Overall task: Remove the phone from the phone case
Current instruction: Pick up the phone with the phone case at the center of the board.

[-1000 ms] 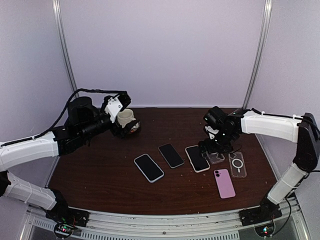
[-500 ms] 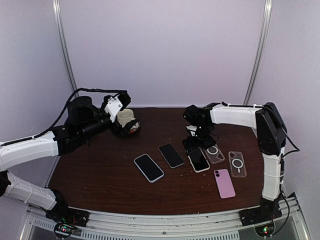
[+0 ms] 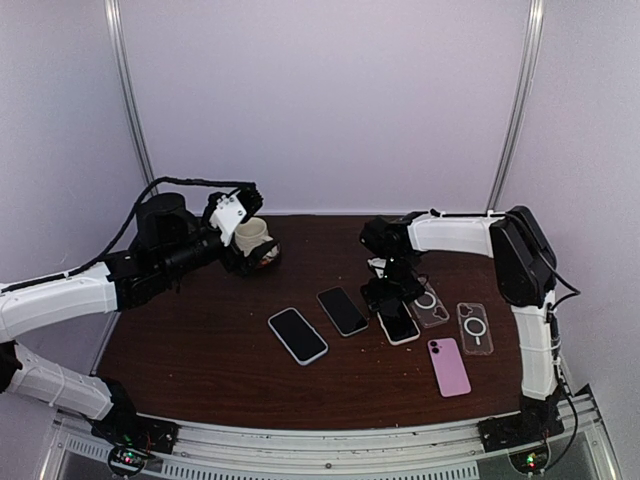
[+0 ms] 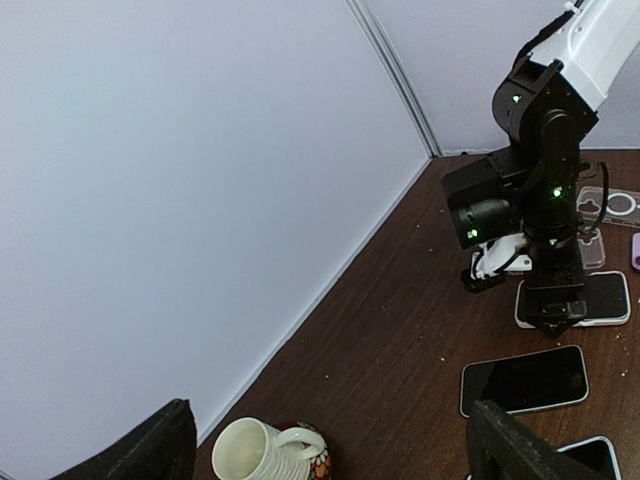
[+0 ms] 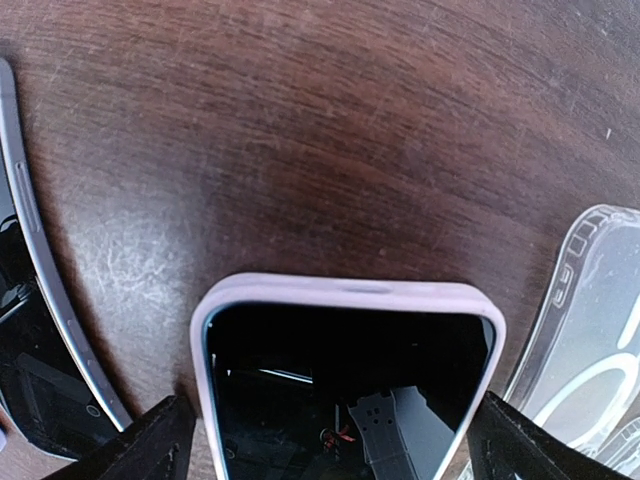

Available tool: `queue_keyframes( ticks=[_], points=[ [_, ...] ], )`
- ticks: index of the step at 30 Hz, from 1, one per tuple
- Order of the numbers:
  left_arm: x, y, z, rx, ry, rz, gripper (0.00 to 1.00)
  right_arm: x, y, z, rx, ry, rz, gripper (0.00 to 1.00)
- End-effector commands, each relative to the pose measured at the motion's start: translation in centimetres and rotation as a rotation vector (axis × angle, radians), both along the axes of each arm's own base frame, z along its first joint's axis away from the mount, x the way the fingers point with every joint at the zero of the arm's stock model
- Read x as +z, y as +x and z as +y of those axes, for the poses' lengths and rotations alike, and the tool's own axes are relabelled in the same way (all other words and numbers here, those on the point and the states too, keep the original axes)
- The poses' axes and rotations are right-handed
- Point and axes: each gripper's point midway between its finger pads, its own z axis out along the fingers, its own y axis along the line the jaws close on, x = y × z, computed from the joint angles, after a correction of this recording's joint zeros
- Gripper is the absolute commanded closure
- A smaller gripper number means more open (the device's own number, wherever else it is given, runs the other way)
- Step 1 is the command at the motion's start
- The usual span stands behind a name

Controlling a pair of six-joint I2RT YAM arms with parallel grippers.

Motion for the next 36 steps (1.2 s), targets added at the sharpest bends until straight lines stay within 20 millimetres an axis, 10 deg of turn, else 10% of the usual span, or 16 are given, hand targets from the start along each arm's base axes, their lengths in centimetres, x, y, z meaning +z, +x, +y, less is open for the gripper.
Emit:
queue_keyframes(
  ticks=[1,18,28,36],
  points=[
    [1.6,0.5,-0.1,0.003,-0.033,-0.031,0.02,-0.4,0.5,-0.8,-0.013,-0.027,-0.003,0.03],
    [2.2,0.1,-0.5,-0.022,-0.088,-0.02,0.02,-2.3,-0.1,-1.8,-0.032,-0.048,0.024,0.37],
    [5.7,-0.9,-1.7,-0.097,-0.211,0.044,0.02,5.5,1.0,-0.5,-0.129,0.116,-0.154,0.44],
    [2.2,-2.3,-3.0,-0.154,-0.332,0.331,0.13,11.4,-0.1,2.4,-0.226,0.38,-0.279,0.45]
  ],
)
